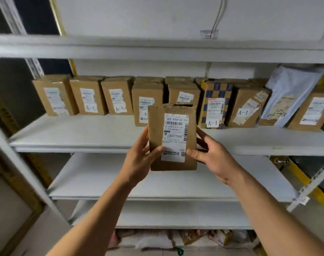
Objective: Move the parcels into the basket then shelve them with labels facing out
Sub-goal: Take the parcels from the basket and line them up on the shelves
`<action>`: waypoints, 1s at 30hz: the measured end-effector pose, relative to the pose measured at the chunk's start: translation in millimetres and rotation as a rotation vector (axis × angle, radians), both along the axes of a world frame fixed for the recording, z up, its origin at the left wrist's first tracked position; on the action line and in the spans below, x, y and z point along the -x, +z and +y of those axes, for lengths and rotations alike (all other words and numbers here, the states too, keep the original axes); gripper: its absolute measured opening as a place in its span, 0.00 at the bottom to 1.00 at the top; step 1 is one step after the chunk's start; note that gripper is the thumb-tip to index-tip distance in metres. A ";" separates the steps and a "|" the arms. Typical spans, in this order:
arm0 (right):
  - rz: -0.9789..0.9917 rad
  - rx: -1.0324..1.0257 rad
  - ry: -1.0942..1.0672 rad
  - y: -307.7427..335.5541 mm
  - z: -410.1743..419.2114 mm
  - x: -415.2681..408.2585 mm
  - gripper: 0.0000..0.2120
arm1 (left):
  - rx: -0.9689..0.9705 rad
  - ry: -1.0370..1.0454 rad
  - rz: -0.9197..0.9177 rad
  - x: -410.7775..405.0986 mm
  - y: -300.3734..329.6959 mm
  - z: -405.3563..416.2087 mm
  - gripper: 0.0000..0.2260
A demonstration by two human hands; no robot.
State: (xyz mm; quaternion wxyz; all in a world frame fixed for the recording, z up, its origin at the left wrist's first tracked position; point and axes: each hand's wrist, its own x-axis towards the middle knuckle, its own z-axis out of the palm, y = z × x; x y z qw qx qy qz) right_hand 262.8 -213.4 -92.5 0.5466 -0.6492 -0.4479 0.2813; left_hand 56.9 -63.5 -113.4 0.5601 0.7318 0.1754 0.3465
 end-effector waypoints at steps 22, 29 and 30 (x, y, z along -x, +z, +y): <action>-0.041 -0.105 0.148 -11.0 288.9 70.2 0.27 | 0.068 0.412 -0.035 82.5 11.6 212.7 0.34; 0.017 -0.087 -0.069 -40.7 344.8 91.1 0.34 | -0.010 0.340 0.052 79.0 -8.0 291.2 0.35; 0.012 -0.086 -0.105 -45.0 350.9 92.5 0.34 | -0.030 0.330 0.070 77.2 -10.1 299.1 0.34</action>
